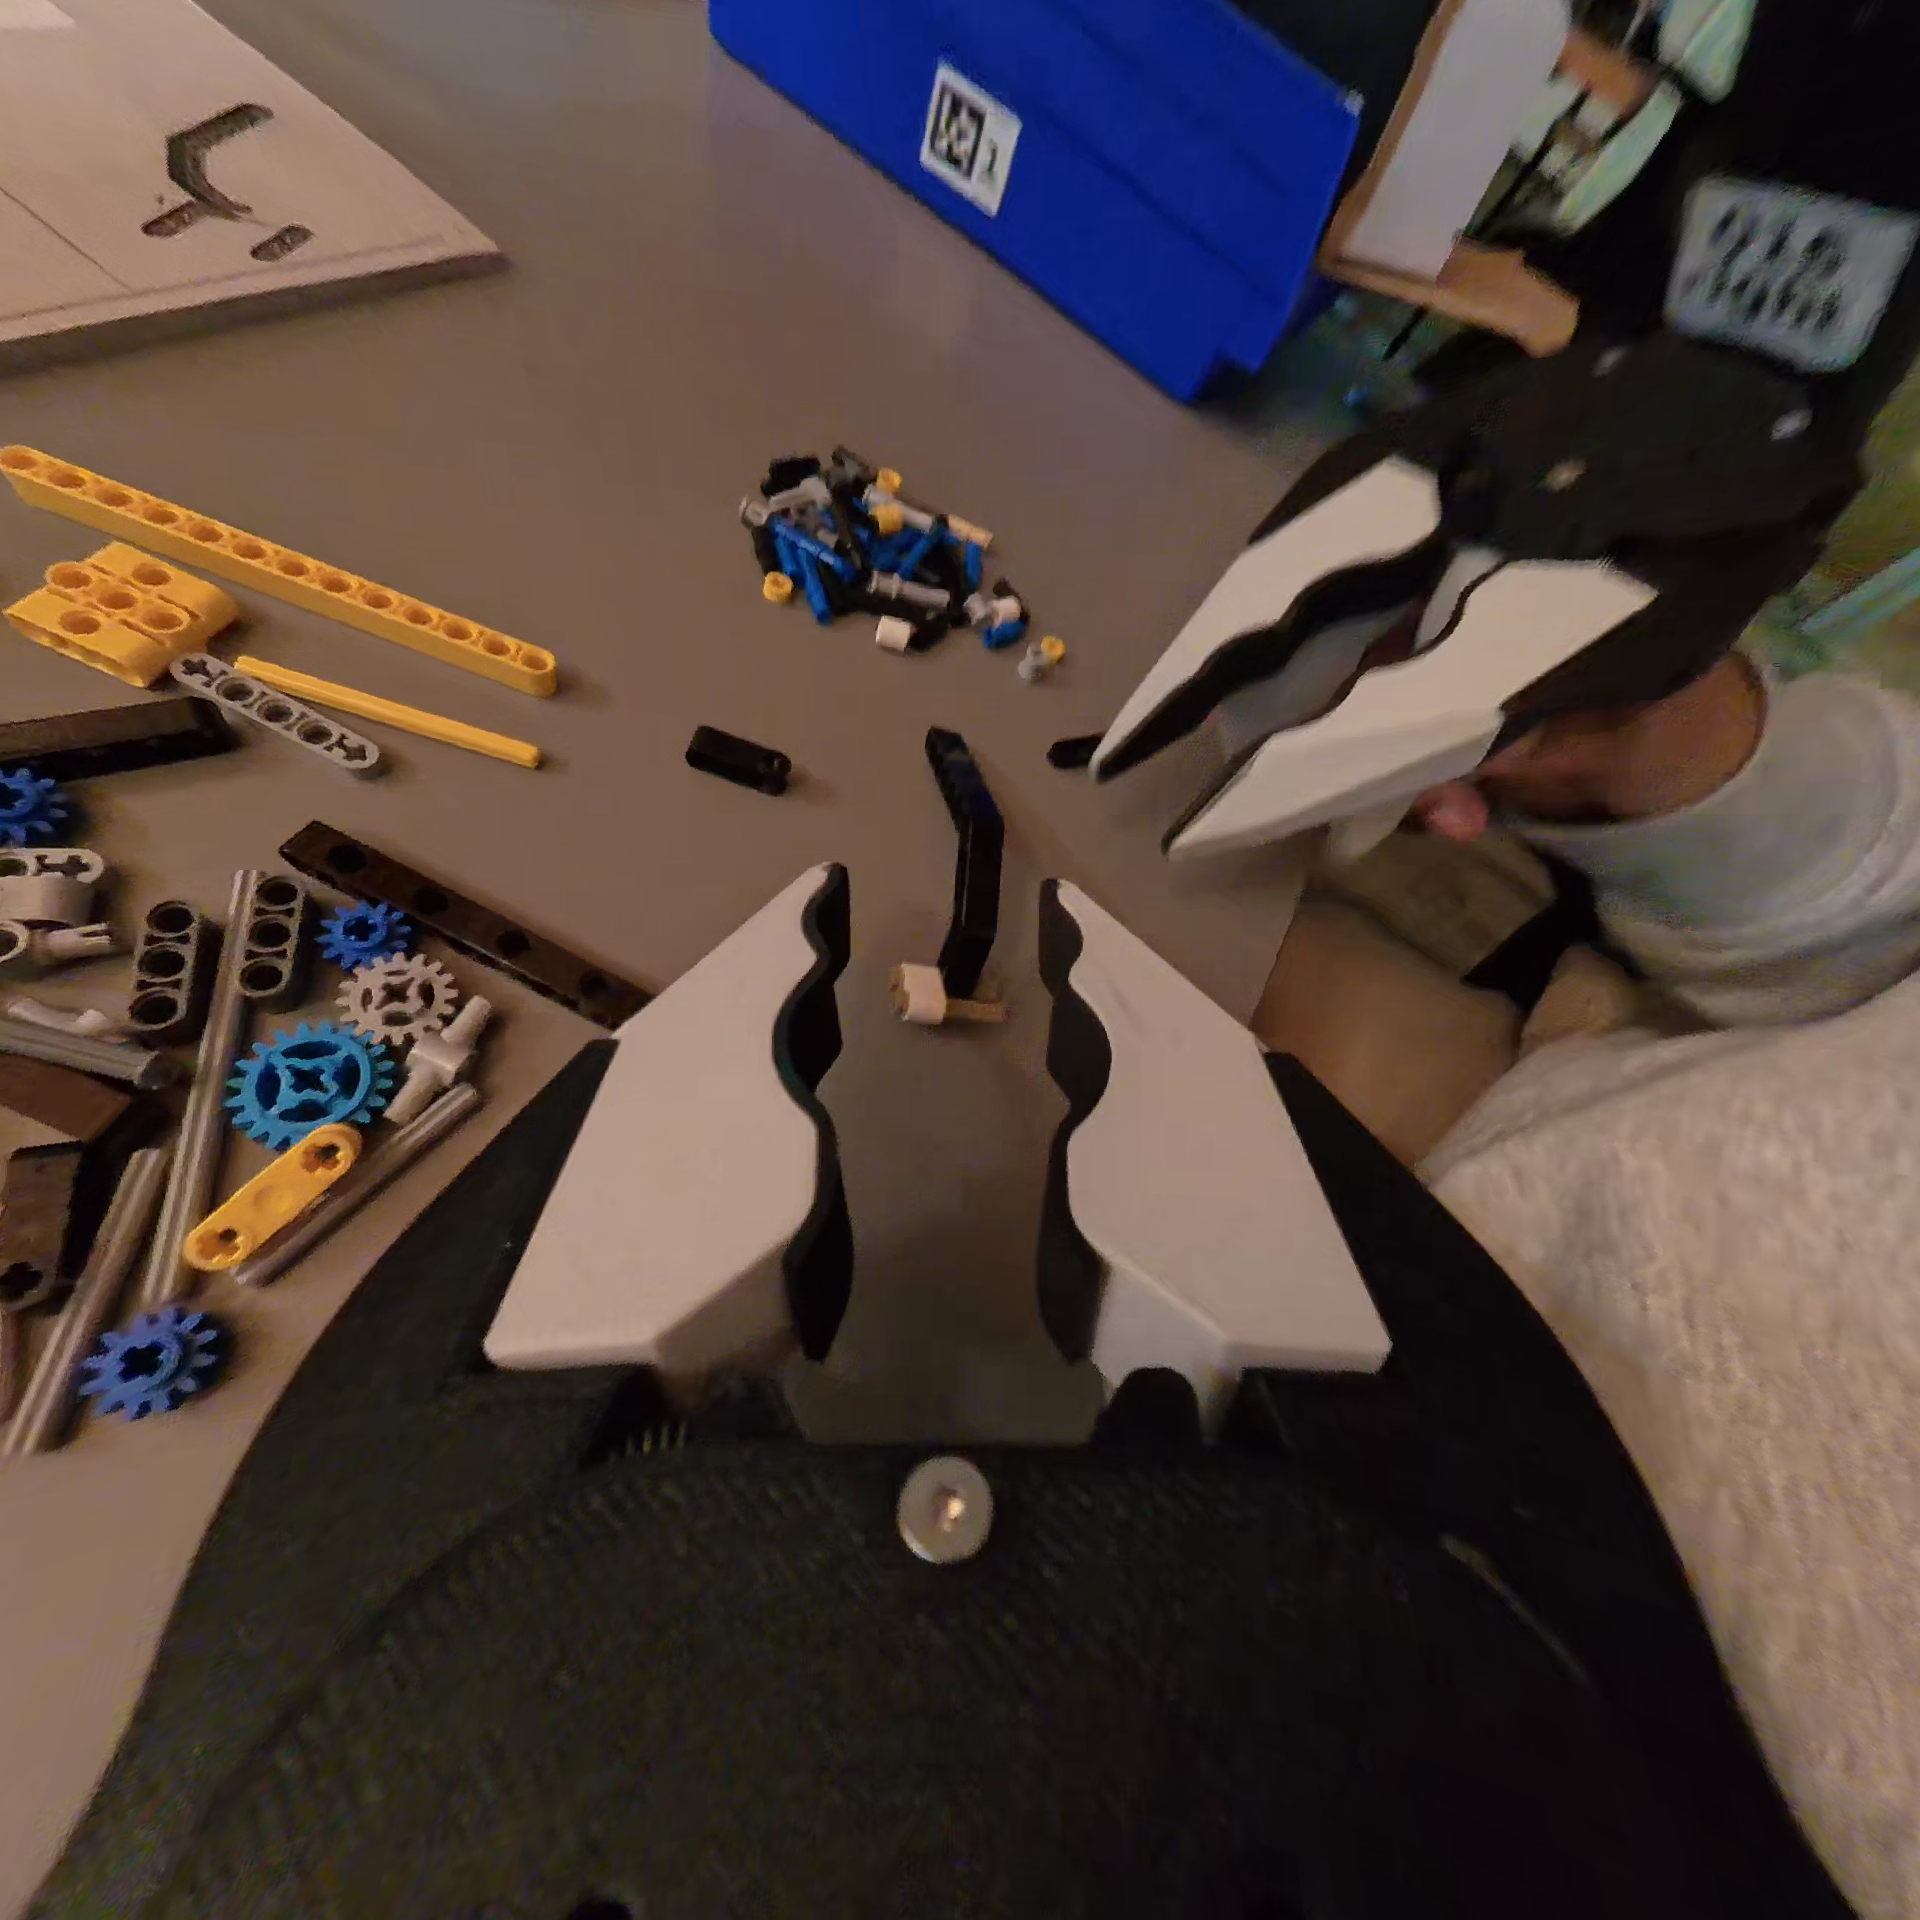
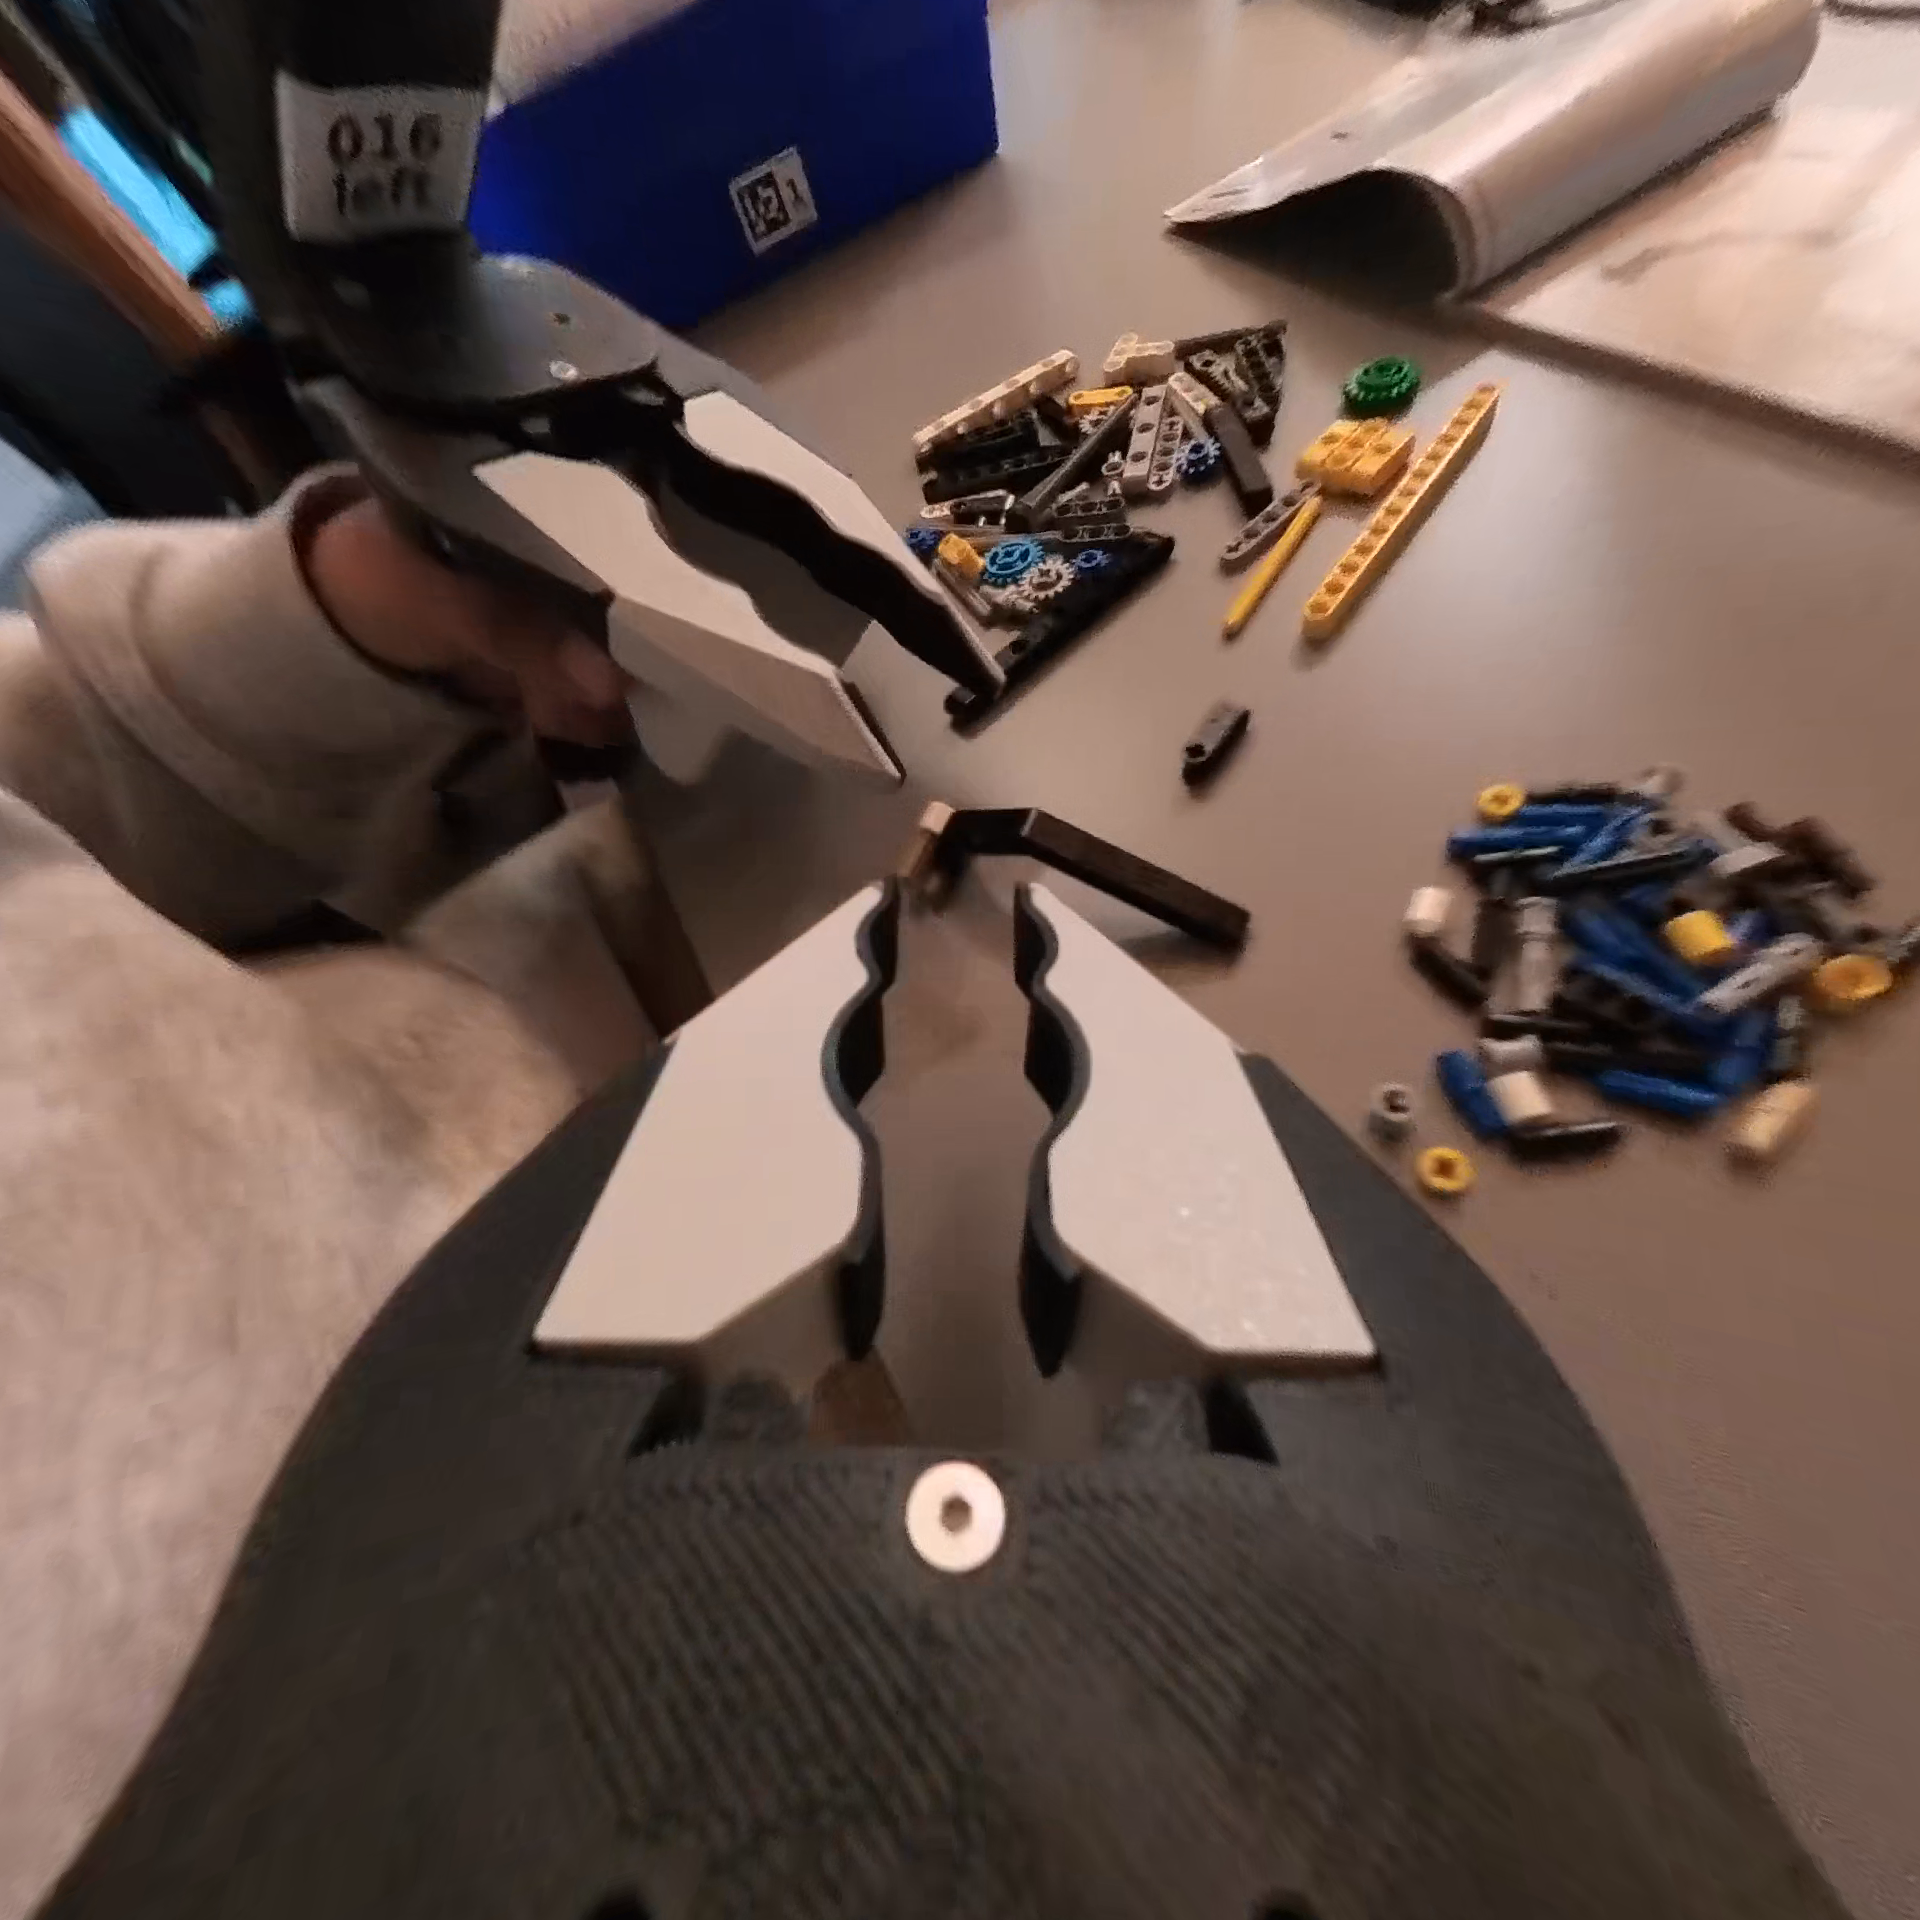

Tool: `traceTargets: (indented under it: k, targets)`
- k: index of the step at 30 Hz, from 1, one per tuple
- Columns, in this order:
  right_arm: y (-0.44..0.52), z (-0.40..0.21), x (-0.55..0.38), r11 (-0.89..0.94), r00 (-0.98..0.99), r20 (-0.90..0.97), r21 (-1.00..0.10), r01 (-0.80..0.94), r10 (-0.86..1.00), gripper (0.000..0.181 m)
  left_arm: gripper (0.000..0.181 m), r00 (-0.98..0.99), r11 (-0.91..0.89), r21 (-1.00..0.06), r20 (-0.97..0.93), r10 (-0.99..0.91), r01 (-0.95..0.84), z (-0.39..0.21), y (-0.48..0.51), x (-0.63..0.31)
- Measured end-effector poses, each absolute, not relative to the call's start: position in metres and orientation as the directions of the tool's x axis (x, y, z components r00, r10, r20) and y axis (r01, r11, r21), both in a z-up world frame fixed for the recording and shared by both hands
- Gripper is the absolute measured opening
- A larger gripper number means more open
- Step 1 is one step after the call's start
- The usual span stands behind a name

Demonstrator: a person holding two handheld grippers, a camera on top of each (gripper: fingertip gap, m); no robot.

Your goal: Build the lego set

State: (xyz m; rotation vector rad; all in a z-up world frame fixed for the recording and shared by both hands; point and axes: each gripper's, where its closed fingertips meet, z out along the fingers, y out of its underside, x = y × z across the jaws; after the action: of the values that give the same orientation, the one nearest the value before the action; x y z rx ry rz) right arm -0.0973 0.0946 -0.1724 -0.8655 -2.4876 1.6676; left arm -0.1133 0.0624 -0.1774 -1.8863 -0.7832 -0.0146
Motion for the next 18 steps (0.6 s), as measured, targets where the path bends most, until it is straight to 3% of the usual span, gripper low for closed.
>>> traceTargets:
  k: [7,13,18]
  targets:
    - [0.084,-0.196,-0.101,0.214,-0.724,-0.445,-0.754,0.62,0.527,0.036,0.028,0.777,-0.24,-0.795,0.396,0.49,0.556,-0.181,0.067,-0.109]
    - [0.072,-0.193,-0.107,0.13,-0.655,-0.564,-0.7,0.702,0.502,0.015,0.008,0.738,-0.227,-0.74,0.488,0.466,0.633,-0.189,0.073,-0.104]
    - [0.065,-0.186,-0.107,0.079,-0.64,-0.617,-0.689,0.721,0.459,0.009,0.005,0.705,-0.159,-0.722,0.563,0.432,0.674,-0.184,0.069,-0.105]
